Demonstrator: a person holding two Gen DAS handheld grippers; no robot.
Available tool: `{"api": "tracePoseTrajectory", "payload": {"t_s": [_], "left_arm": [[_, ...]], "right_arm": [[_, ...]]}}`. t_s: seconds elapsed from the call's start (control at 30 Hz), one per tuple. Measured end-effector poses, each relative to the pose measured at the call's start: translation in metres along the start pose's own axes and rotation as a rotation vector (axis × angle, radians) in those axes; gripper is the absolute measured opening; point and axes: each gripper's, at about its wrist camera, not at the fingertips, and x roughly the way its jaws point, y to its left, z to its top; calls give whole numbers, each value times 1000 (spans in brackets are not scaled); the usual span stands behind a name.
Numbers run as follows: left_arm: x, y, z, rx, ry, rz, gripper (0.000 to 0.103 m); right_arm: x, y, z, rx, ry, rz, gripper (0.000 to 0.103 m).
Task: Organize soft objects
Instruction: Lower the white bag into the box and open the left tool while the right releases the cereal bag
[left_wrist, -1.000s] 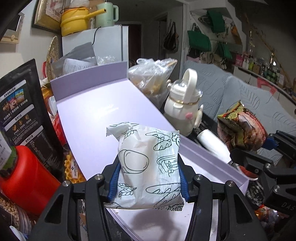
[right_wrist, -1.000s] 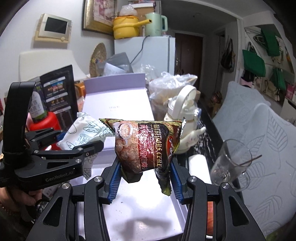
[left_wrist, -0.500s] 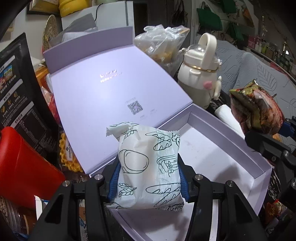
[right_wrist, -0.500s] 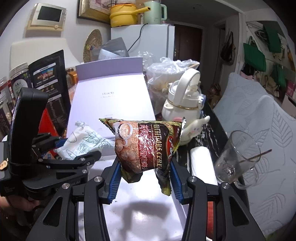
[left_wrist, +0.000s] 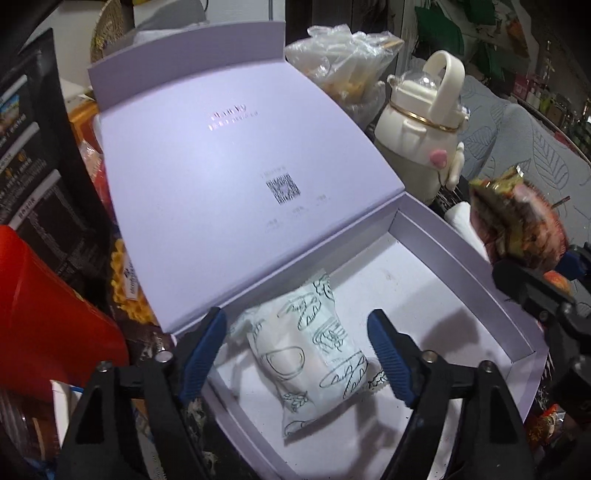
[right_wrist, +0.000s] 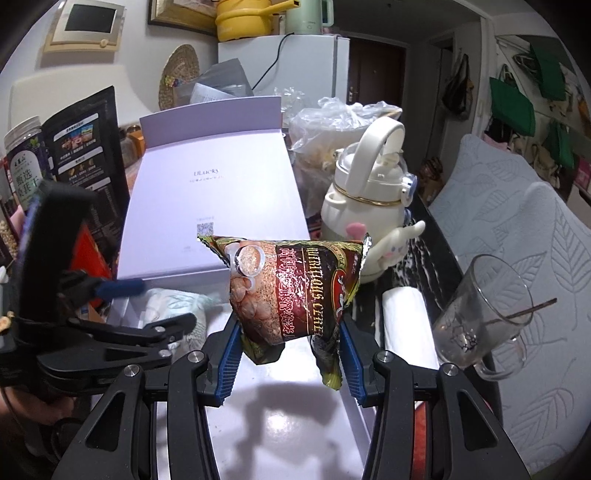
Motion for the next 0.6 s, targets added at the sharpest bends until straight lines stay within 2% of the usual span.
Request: {"api": "tracePoseTrajectory", "payload": {"t_s": [0.23,0.33,0.6], "left_arm": [[-12,-3,4,22,-46,6,80],[-17,-5,5,30,-50,2,80],[-19,-8,7,31,-55,7,80]], "right_arm": [[5,2,-1,-13,17,18,49],[6,4,-1,-19,19,14,58],[8,2,-5,-23,55,-12,58]]}}
